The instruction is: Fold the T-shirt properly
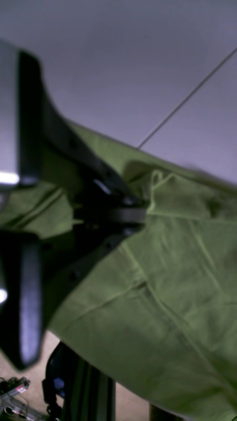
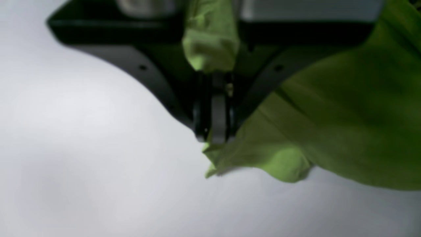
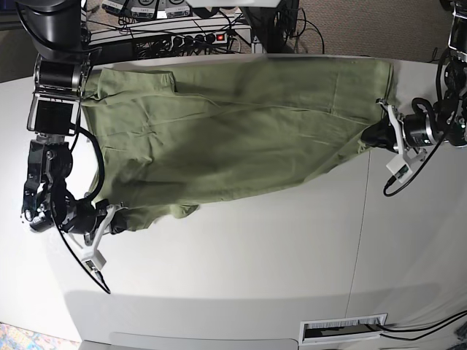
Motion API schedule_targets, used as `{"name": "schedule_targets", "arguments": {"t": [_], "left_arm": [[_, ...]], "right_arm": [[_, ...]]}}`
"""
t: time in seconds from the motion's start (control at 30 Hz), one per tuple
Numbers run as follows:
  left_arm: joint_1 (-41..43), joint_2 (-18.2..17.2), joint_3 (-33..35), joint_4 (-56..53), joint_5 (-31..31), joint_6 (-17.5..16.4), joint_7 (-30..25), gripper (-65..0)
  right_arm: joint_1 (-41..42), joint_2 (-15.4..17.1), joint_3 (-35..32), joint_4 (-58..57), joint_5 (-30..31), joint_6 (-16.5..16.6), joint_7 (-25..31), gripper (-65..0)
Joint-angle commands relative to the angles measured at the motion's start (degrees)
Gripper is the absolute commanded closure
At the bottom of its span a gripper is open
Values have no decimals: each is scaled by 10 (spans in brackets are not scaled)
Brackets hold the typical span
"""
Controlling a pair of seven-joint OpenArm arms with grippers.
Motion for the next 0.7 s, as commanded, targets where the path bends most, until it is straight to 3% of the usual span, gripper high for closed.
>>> {"name": "schedule_targets", "arguments": {"t": [0.0, 0.23, 0.5, 0.67], "left_arm": [[-8, -19, -7, 12, -9, -1, -2, 0], [-8, -64, -7, 51, -27, -1, 33, 0], [-6, -81, -7, 74, -67, -1, 93, 0], [19, -100, -7, 74, -69, -1, 95, 0]], "right_arm": [[17, 10, 3, 9, 5, 2, 1, 0], [-2, 17, 3, 12, 26, 2, -12, 0], [-5, 26, 3, 25, 42, 2, -38, 0], [-24, 29, 3, 25, 52, 2, -50, 0]]}}
